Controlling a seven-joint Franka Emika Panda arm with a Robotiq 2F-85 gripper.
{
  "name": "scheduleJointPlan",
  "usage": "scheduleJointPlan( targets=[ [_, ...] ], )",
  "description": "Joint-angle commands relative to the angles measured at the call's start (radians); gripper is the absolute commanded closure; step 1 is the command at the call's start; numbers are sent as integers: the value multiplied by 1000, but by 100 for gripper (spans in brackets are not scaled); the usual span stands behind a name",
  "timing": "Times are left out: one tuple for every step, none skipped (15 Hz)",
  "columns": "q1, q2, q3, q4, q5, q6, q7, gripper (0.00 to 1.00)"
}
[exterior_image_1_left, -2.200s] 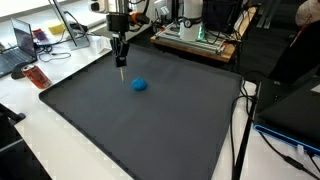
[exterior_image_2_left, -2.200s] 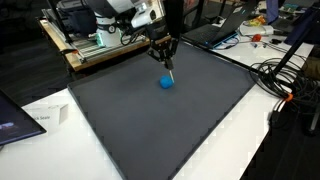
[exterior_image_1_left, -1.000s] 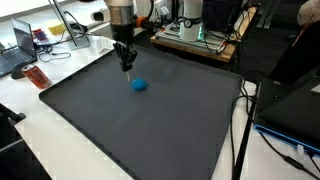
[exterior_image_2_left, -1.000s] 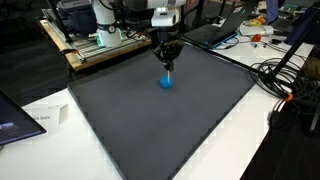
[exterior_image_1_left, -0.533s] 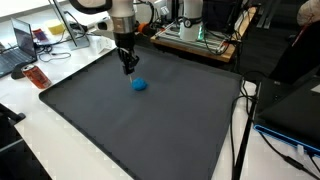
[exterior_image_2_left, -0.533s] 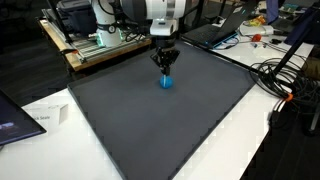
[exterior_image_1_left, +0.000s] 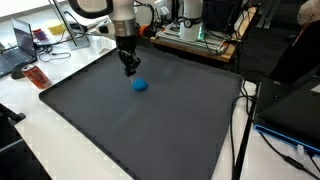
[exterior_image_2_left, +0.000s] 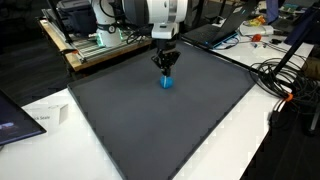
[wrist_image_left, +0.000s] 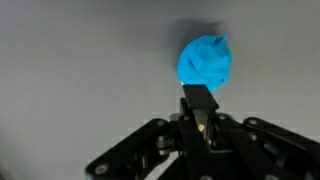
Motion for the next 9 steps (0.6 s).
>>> scheduleJointPlan(
  targets=[
    [-41, -8, 56, 37, -24, 33, 37, 97],
    [-48, -2, 64, 42, -25, 33, 37, 97],
    [-56, 2, 73, 45, -25, 33, 37, 97],
    [-61, 11, 76, 48, -22, 33, 38, 97],
    [-67, 18, 82, 52, -19, 35, 38, 97],
    [-71, 29, 82, 58, -13, 40, 39, 97],
    [-77, 38, 89, 62, -11, 41, 39, 97],
    [-81, 41, 95, 61, -12, 37, 39, 97],
    [-87, 39, 108, 59, -18, 31, 39, 97]
  ],
)
